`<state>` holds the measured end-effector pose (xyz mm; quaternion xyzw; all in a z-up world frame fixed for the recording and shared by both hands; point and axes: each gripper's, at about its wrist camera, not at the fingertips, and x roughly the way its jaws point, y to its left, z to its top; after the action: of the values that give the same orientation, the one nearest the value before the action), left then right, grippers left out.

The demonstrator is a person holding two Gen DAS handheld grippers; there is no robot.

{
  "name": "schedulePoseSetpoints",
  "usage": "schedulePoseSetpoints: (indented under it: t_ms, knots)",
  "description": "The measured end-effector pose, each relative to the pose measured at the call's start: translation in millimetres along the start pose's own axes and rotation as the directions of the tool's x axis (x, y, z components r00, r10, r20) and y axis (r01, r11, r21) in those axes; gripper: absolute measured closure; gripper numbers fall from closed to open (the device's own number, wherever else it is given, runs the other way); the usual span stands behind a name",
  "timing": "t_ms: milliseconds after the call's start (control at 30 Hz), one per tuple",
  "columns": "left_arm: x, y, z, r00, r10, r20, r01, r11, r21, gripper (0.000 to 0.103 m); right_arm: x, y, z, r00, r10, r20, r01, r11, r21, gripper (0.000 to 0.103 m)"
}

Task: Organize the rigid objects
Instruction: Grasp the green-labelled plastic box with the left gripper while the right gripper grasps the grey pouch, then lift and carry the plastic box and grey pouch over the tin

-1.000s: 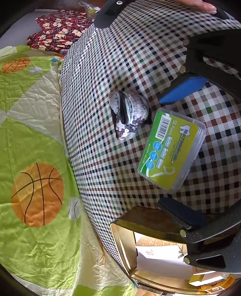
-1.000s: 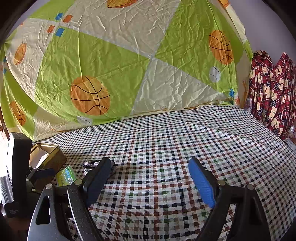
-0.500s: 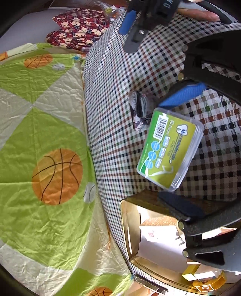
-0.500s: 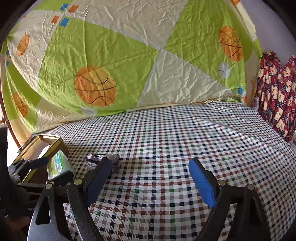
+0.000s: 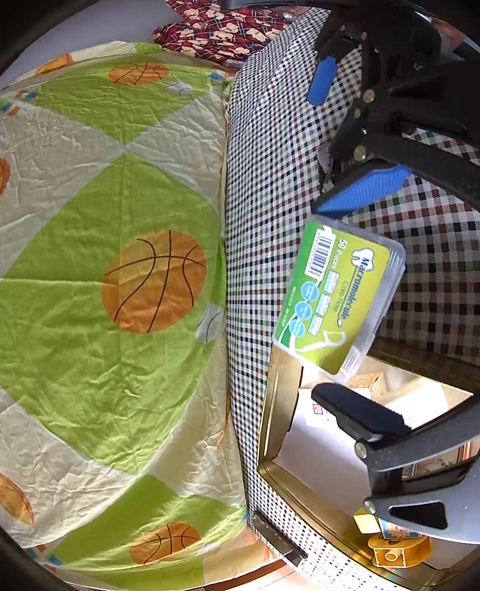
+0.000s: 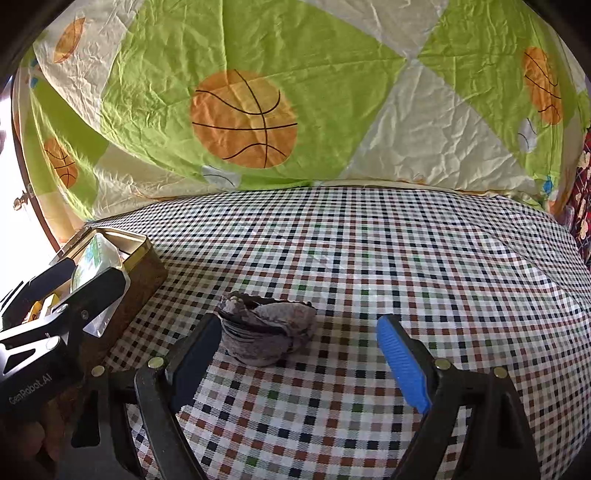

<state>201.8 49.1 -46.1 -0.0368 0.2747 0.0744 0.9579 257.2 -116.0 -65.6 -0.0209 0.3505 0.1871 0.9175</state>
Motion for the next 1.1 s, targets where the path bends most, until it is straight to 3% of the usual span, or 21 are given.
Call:
schedulePoseSetpoints:
  t_ms: [233,333,367,433,733,1100]
  knots:
    - [0.2,8.1,-0.2,1.000,0.026,-0.005,-0.026,0.999,-0.027,0.012,21.3,7.4,9.3,0.998,-0.011,-0.057,0.011,1.000,0.000,0.015]
    - [-0.2,6.2,-1.0,1.000,0.024,-0.003,-0.024,1.000,-0.018,0.012,36.6,6.8,9.5,0.991,-0.007,-0.137,0.007,1.000,-0.001,0.015]
    - [-0.6,5.6,-1.0,1.000,0.026,-0.001,-0.026,1.000,-0.015,0.012,39.6,5.3,8.7,0.988,-0.002,-0.152,0.003,1.000,0.006,0.018]
    - [-1.7,5.2,-1.4,1.000,0.030,0.004,-0.030,0.999,-0.010,0.012,40.0,3.1,7.6,0.988,0.012,-0.153,-0.010,1.000,0.018,0.037]
    - [-7.7,6.1,-4.0,0.999,0.040,0.029,-0.039,0.999,-0.009,0.012,28.9,1.3,3.4,0.993,0.007,-0.116,-0.004,1.000,0.022,0.044]
    - [-30.2,-2.1,-12.4,0.997,0.011,0.082,-0.012,1.000,0.011,0.012,-21.2,3.4,-7.1,0.996,-0.063,0.063,0.063,0.998,0.010,0.044]
